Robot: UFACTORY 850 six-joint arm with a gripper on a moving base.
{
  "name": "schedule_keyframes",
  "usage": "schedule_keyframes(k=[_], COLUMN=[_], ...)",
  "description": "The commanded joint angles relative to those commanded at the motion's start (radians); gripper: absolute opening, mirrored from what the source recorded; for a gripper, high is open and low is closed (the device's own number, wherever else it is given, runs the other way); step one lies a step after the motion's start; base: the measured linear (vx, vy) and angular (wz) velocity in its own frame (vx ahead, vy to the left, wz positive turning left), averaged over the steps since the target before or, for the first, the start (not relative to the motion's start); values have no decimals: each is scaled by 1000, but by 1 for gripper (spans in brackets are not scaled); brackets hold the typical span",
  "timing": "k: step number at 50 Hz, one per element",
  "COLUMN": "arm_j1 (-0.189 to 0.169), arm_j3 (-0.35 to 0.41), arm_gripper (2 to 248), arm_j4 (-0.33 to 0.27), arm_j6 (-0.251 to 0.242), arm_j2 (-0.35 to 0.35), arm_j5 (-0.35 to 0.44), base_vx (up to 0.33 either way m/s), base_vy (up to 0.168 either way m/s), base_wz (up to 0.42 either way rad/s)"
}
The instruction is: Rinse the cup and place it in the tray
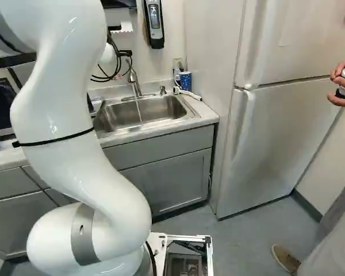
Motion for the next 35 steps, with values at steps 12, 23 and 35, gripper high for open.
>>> schedule_keyframes(k=[12,23,35], arm_j1=[-2,2,3], arm_j3=[-63,-98,-99], arm_gripper=[247,247,247], arm_j4=[0,0,0], arm_j6=[0,0,0], arm_j2=[-54,-84,-85], arm_j5=[0,0,0], base_vx=[0,0,0], base_vy=[0,0,0], base_wz=[0,0,0])
